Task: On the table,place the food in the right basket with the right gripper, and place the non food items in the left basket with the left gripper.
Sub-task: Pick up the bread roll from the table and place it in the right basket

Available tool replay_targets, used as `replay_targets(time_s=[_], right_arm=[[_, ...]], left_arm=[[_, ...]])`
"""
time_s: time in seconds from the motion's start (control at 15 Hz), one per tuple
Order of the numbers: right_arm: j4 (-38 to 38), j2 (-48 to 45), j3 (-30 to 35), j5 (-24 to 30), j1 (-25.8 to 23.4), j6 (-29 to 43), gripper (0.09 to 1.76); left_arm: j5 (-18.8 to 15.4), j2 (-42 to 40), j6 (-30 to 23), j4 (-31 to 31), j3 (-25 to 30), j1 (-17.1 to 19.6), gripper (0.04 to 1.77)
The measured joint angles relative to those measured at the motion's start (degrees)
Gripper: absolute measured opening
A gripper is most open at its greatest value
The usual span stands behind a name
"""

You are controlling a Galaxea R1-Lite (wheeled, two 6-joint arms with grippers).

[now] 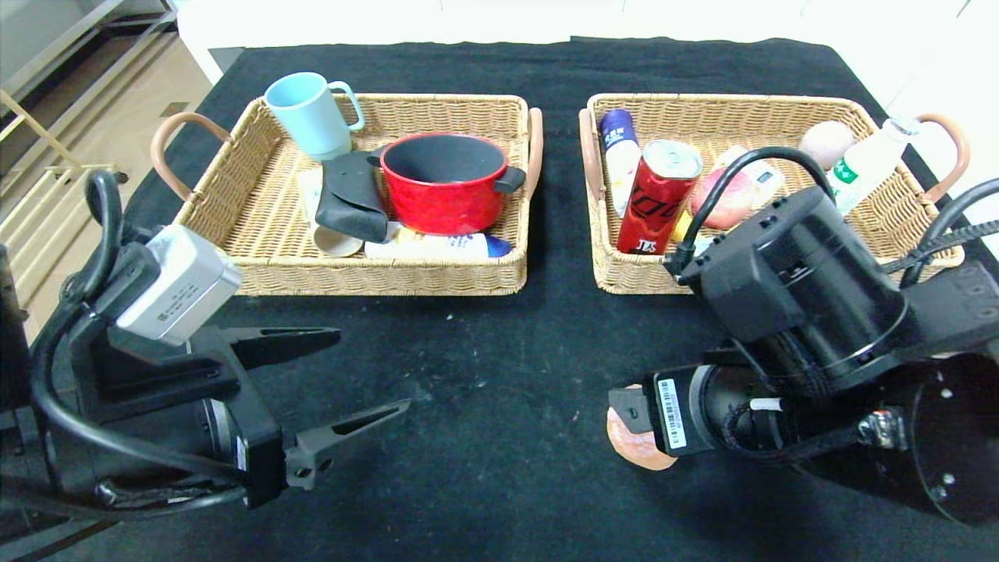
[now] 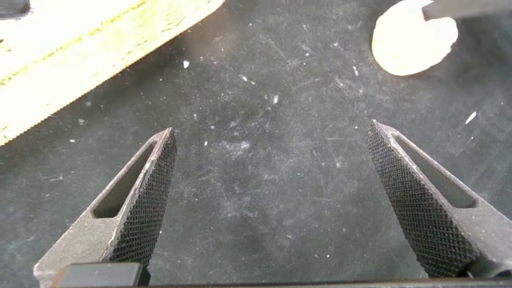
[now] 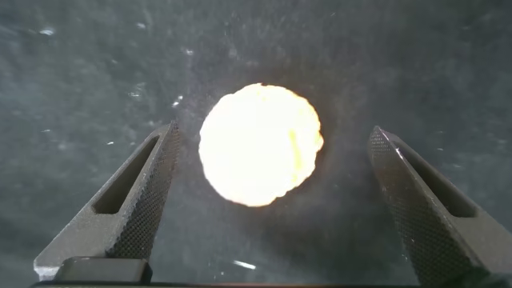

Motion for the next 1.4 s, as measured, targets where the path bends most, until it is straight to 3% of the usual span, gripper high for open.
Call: replay_targets(time_s=[1.27,1.33,1.4], right_arm=[[-0.5,8.7,-0.5,-0.1,-1.2,2.3,1.71],[-0.5,8.8,-0.5,-0.1,-1.2,2.3,1.68],[-0.5,8.9,-0.5,-0.1,-1.2,2.3,1.49]], left_arm=[[0.1,-2.3,0.4,0.2,0.1,-0.2,1.72],[0.1,-2.3,0.5,0.2,0.1,-0.2,1.72],[0.1,-2.3,0.5,0.2,0.1,-0.3,1.72]])
